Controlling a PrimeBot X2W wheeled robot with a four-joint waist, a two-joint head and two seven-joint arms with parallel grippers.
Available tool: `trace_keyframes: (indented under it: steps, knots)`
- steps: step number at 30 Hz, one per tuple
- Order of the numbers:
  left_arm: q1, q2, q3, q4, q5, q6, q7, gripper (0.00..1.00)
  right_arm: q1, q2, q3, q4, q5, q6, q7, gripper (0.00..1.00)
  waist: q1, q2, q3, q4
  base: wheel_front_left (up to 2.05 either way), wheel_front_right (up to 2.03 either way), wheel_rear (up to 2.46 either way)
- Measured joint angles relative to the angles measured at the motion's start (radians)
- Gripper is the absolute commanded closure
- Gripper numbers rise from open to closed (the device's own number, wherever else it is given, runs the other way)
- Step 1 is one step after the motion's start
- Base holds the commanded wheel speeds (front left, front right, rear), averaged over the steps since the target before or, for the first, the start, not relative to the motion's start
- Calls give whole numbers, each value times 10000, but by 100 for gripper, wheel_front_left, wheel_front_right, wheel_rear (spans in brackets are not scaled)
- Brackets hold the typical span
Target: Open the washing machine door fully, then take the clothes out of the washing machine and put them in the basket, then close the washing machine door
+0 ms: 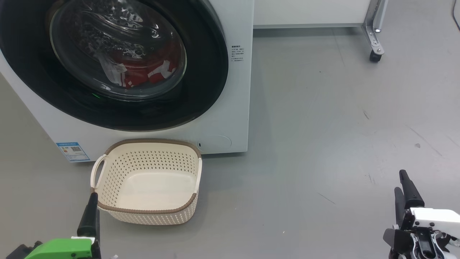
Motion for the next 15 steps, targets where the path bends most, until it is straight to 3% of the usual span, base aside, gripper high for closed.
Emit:
trace_keyframes:
  steps: [15]
  knots:
    - [-312,-52,221,-502,903,0,-389,0,-1,-96,-10,-803,-1114,-2,-431,0,0,0,-65,33,0,0,0]
